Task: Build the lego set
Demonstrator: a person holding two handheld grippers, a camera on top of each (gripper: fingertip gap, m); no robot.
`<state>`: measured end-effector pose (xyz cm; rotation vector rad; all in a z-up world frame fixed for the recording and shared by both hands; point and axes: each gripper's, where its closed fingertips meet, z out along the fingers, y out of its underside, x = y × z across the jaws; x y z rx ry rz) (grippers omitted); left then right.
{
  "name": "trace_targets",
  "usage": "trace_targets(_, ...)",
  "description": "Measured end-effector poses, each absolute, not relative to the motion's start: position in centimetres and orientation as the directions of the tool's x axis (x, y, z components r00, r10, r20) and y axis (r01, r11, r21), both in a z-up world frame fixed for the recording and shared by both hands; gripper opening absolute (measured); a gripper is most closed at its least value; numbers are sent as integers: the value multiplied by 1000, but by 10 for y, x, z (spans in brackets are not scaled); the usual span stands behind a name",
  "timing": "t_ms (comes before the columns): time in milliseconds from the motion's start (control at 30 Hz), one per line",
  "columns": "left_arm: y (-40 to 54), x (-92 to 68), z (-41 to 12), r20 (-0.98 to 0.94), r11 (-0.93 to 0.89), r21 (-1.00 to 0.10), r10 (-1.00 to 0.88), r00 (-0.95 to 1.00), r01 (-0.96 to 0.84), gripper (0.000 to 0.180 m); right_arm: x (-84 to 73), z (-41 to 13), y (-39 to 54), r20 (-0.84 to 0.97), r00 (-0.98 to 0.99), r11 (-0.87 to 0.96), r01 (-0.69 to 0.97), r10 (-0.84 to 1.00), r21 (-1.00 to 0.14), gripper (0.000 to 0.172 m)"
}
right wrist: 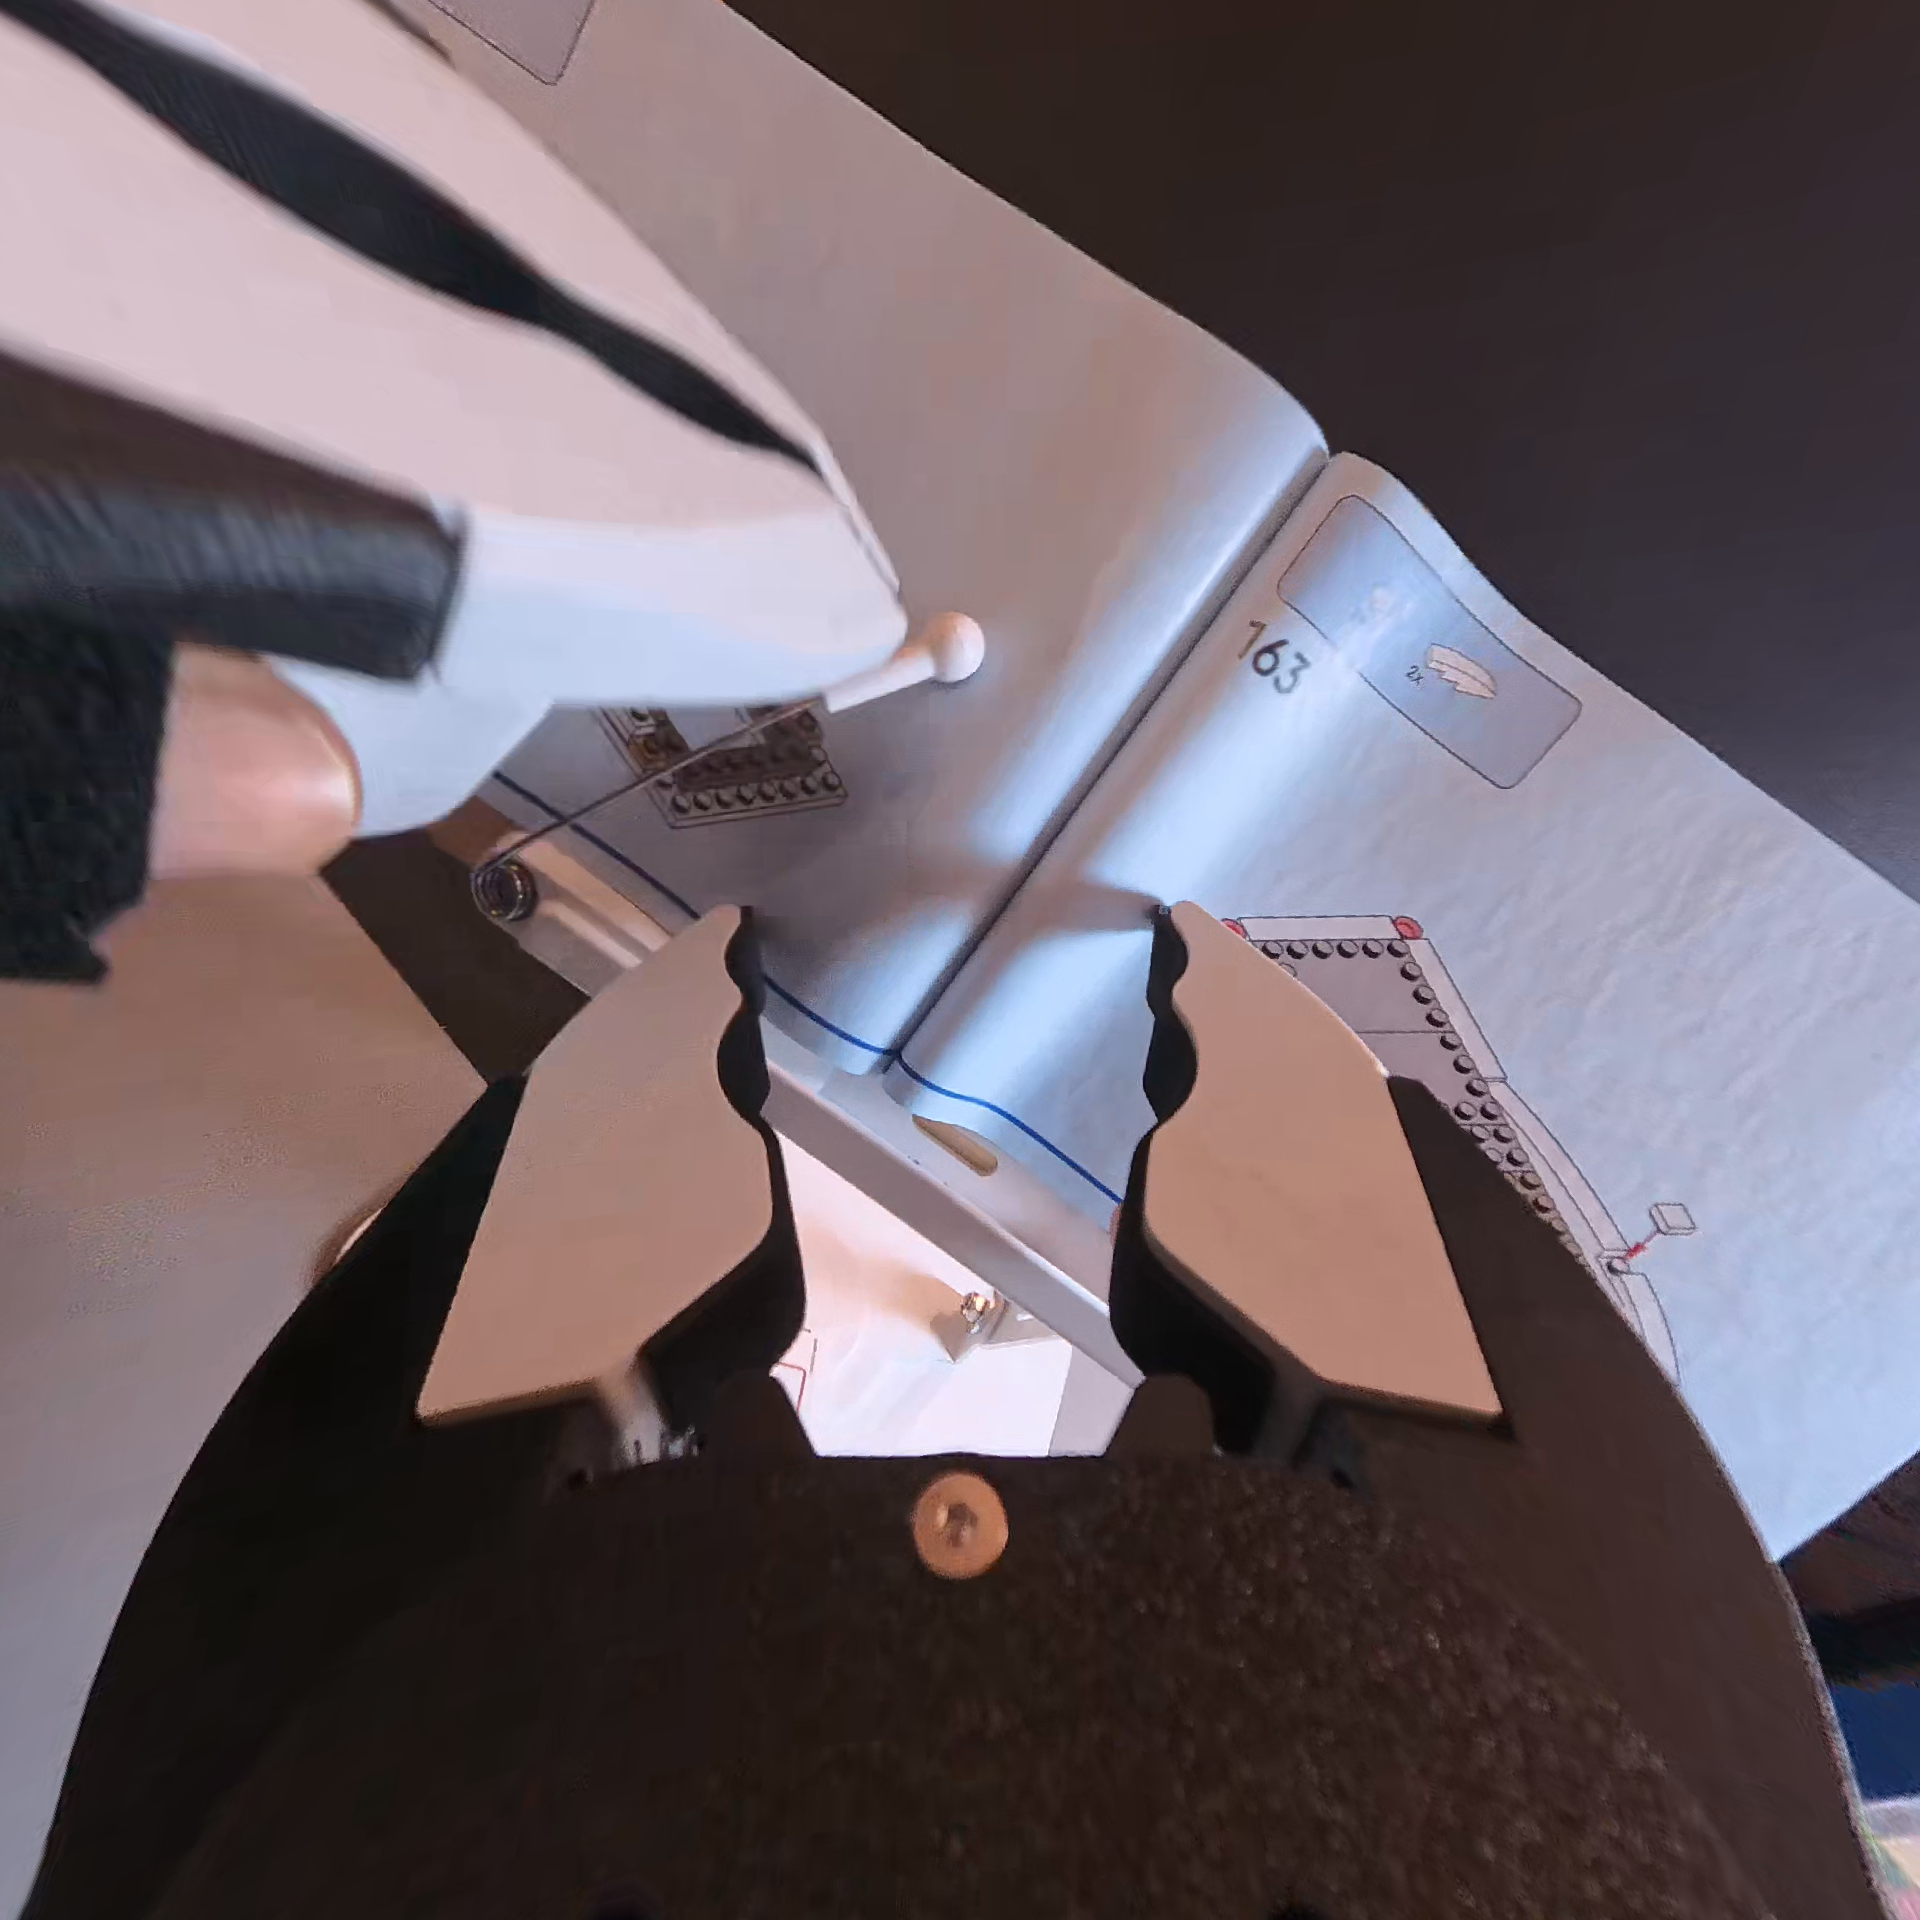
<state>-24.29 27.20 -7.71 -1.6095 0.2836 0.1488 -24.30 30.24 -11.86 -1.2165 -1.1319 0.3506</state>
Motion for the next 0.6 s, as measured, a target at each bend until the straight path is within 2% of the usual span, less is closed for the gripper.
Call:
trace_targets(67, 272, -235, -76, -209, -26, -977, -123, 970, -214, 0, -241, -118, 300, 492, 430, 386, 313, 757, -868, 70)
trace_targets(133, 283, -226, -86, -312, -72, -944, -134, 941, -323, 0, -239, -118, 298, 490, 407, 396, 296, 771, -869, 71)
trace_targets(233, 306, -214, -102, -519, -163, -826, -149, 841, -539, 0, -229, -122, 300, 509, 389, 407, 318, 768, -856, 70)
trace_targets(400, 322, -217, -111, -599, -311, -727, -148, 787, -612, 0, -166, -135, 317, 463, 498, 394, 244, 733, -886, 58)
trace_targets(567, 329, -212, -119, -616, -349, -700, -146, 774, -623, 0, -128, -195, 372, 428, 582, 232, 382, 692, -895, 58)
trace_targets(600, 330, -212, -119, -621, -351, -699, -134, 772, -623, 0, -130, -205, 381, 471, 566, 227, 448, 676, -865, 51)
